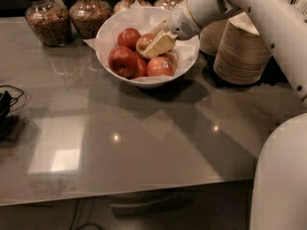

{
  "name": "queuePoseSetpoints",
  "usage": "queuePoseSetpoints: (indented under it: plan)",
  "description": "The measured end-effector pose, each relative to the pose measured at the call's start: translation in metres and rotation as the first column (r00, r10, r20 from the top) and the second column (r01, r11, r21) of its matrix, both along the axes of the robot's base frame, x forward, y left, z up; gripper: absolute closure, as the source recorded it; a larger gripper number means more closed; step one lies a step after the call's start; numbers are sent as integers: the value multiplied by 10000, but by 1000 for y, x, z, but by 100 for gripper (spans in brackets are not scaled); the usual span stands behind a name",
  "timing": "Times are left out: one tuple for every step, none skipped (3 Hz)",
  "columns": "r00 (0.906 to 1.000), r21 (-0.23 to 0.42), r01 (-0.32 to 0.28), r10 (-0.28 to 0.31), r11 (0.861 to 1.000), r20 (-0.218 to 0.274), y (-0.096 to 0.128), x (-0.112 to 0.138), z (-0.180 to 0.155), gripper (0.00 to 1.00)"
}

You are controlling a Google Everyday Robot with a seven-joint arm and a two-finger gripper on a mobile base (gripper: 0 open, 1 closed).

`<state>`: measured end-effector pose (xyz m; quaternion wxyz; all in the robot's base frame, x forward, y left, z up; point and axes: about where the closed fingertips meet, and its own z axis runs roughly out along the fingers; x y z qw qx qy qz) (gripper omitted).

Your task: Pick apple from white bowl

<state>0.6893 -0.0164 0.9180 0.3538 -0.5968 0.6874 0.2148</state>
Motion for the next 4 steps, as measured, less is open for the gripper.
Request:
queuePoseSetpoints:
  plan:
    - [9996, -59, -261, 262, 9996, 63, 10, 2, 3, 100]
    - [9970, -20, -629, 629, 9980, 440, 18, 5, 23, 100]
    - [9899, 332, -958, 917, 9948, 1083, 19, 2, 59, 100]
    - [9812, 961, -1211, 1044, 9880, 1624, 13, -6, 90, 100]
